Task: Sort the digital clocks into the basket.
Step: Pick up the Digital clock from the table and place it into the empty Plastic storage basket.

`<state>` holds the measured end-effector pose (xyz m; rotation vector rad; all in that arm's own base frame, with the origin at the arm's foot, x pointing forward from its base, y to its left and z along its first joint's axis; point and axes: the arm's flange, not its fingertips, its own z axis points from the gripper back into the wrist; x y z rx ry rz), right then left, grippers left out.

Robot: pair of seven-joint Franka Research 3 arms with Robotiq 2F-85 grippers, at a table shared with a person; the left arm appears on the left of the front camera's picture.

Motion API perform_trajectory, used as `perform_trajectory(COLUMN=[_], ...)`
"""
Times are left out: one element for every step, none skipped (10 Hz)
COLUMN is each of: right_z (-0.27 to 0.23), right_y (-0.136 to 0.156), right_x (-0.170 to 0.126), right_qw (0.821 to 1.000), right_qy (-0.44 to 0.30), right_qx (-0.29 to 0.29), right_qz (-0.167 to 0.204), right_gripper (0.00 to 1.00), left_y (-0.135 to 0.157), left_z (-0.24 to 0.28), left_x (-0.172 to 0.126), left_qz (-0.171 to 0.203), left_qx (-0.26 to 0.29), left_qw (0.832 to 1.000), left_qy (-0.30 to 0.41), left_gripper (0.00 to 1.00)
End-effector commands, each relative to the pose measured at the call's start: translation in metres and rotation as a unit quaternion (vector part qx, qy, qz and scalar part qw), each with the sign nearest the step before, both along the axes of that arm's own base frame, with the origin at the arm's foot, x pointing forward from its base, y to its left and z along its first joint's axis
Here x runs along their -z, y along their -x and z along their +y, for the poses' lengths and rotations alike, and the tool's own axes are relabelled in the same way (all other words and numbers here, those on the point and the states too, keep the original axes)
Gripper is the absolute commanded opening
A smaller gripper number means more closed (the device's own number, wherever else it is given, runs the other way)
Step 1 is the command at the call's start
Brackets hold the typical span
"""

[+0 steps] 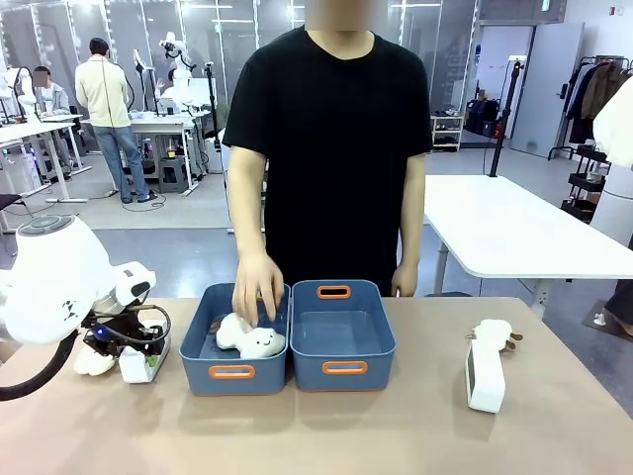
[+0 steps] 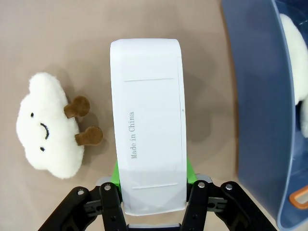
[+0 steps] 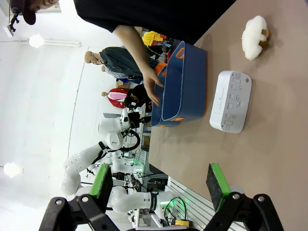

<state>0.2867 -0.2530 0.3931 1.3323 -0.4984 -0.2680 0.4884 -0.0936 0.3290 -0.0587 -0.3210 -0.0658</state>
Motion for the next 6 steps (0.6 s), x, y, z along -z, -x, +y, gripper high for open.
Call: perform_trajectory(right_z=[0.0,0.0,0.0,0.0,0.0,0.0], right_y=[0.0,0.0,0.0,0.0,0.0,0.0], right_x=[-0.002,-0.002,-0.002,-0.002,-0.002,-0.002], right_qw=[1.0,1.0,1.0,1.0,1.0,1.0], right_qy=[-0.001,-0.001,-0.001,-0.001,-0.001,-0.001], right_qx=[-0.001,-0.001,-0.001,-0.001,-0.001,-0.001], right_qz=[-0.003,-0.003,-0.003,-0.003,-0.003,-0.003], right_gripper=[1.0,1.0,1.0,1.0,1.0,1.0], left_y=[0.0,0.004,0.01,0.018,0.028,0.036], left_z=[0.011,0.019,0.029,0.04,0.051,0.059], left_x=[-0.019,-0.038,-0.059,-0.078,-0.096,-0.11], left_qz=[0.002,0.004,0.014,0.028,0.029,0.031], left_qx=[0.0,0.003,0.017,0.027,0.031,0.035], left_qw=[1.0,1.0,0.999,0.997,0.996,0.993], left_qy=[0.016,0.028,0.04,0.06,0.081,0.106], left_gripper=[0.51,0.51,0.51,0.51,0.51,0.51])
